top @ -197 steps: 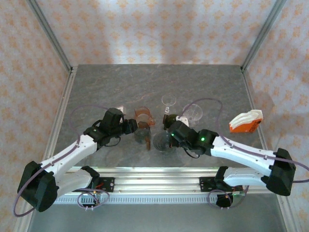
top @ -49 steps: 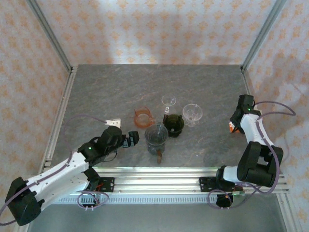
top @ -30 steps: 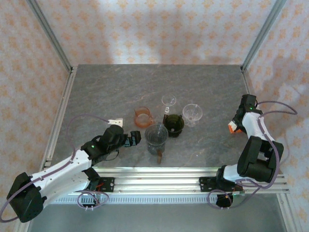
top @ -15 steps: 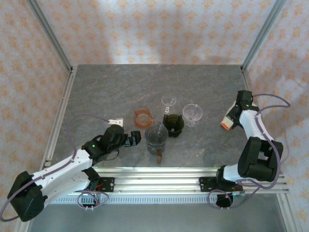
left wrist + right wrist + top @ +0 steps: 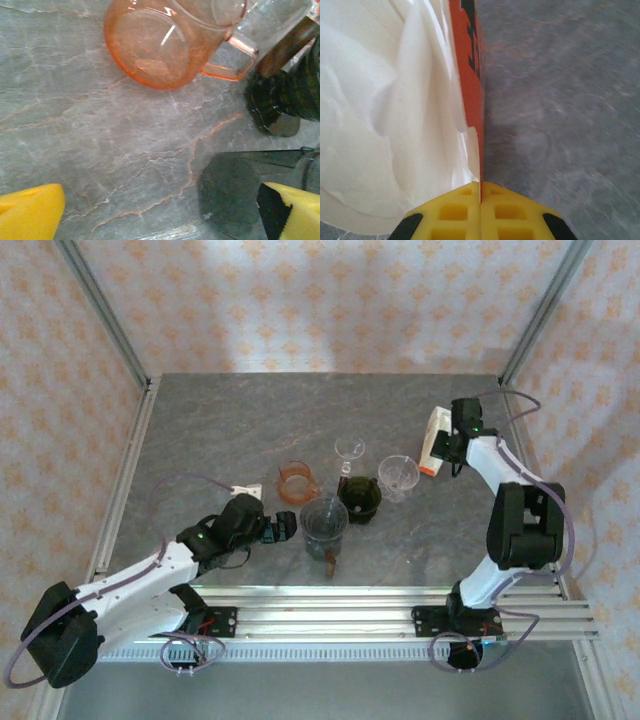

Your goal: Place the coffee filter in the dripper

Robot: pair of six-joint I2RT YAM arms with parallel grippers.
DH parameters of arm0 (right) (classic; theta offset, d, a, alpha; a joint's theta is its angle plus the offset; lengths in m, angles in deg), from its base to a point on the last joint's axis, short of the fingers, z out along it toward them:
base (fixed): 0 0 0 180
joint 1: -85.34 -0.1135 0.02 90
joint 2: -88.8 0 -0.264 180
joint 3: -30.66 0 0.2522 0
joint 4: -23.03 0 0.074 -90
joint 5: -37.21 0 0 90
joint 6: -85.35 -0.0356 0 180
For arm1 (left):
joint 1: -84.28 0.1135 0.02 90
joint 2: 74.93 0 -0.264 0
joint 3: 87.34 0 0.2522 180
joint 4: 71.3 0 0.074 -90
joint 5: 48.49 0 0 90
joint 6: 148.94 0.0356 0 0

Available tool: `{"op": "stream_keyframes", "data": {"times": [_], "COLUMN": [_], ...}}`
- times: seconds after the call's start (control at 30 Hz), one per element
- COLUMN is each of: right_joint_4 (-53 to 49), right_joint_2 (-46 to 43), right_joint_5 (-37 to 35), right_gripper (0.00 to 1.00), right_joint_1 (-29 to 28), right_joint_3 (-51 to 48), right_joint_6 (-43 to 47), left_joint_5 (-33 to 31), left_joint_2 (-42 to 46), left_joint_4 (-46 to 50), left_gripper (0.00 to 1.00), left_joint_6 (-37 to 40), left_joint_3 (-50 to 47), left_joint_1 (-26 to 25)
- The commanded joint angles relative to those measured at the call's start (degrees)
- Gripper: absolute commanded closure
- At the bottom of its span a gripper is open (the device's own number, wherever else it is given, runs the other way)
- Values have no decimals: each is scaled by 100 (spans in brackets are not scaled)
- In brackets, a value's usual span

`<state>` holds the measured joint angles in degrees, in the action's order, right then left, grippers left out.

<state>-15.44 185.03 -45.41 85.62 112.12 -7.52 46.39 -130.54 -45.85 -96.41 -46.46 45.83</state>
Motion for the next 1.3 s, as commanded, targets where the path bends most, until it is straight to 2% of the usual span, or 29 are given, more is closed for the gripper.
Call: {"op": "stream_keyframes", "data": {"times": [0.0, 0.37, 0.47, 0.5, 0.6, 0.9, 1.07, 1.27], "right_joint_4": [16, -80, -27, 11, 197, 594, 272, 39], "right_joint_2": [329, 989, 1028, 1001, 769, -557, -767, -58], "right_joint_5": [-94, -58, -121, -168, -249, -433, -264, -456], "right_gripper": [100, 100, 88, 82, 75, 60, 58, 61], "right_joint_1": [-222, -342, -370, -376, -377, -387, -521, -774], "right_joint_3": [468, 964, 930, 900, 718, -121, 158, 873], "right_joint_6": [722, 1326, 1203, 1124, 854, -334, -1081, -1786], "left_joint_5": [297, 460, 500, 517, 560, 637, 562, 487], "left_joint_2": [-206, -512, -512, -514, -512, -386, -296, -407], "left_joint_4": [-110, -167, -184, -182, -198, -89, -76, -114], "left_gripper": [0, 0, 0, 0, 0, 0, 0, 0], "left_joint_6": [-16, -155, -159, -164, -198, -267, -290, -339], "left_joint_3": [258, 408, 424, 433, 455, 488, 444, 520], "left_joint_1": [49, 49, 49, 53, 49, 49, 49, 49]}}
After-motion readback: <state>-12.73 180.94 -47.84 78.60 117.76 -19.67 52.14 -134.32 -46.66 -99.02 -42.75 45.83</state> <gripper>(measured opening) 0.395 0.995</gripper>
